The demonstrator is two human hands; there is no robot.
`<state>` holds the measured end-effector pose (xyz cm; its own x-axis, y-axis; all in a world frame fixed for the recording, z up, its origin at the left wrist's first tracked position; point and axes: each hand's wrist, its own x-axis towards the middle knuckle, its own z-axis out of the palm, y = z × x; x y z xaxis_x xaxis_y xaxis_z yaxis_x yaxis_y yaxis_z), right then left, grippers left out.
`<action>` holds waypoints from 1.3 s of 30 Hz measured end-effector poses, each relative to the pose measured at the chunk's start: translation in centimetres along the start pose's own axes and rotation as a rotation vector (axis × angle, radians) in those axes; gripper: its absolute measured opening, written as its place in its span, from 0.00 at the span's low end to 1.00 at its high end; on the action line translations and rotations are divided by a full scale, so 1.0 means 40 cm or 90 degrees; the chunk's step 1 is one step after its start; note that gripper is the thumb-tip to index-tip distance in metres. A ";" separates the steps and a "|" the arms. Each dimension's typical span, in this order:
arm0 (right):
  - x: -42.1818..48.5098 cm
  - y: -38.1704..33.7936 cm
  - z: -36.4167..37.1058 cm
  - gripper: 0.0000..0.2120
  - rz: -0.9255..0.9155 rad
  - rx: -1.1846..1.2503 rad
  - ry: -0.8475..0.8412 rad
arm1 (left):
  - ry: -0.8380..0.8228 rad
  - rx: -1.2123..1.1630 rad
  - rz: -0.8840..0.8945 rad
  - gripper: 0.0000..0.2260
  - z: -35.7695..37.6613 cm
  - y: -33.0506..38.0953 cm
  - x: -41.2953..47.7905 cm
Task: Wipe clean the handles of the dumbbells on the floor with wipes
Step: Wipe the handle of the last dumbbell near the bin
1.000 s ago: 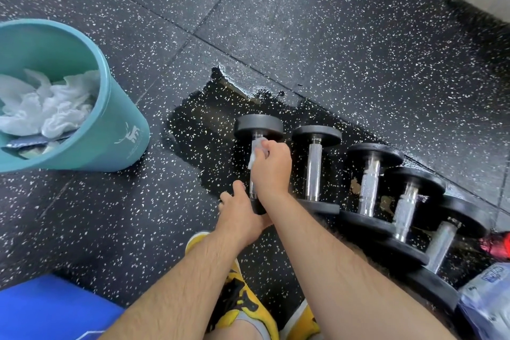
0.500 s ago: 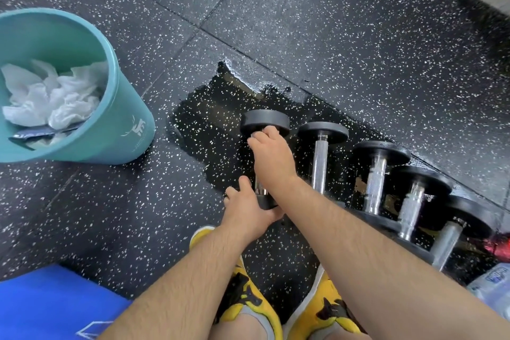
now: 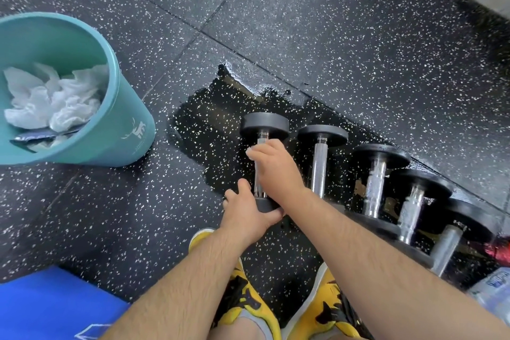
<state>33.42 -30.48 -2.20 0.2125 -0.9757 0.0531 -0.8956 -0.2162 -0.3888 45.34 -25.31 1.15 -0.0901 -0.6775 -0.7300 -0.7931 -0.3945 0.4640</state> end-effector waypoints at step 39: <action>0.037 0.003 -0.012 0.06 0.561 0.432 0.124 | 0.006 -0.008 0.024 0.36 0.012 -0.013 0.018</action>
<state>33.43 -31.97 -1.72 -0.5057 -0.7808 -0.3670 -0.2938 0.5558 -0.7776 45.40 -25.28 0.14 -0.1141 -0.6985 -0.7065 -0.7812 -0.3762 0.4981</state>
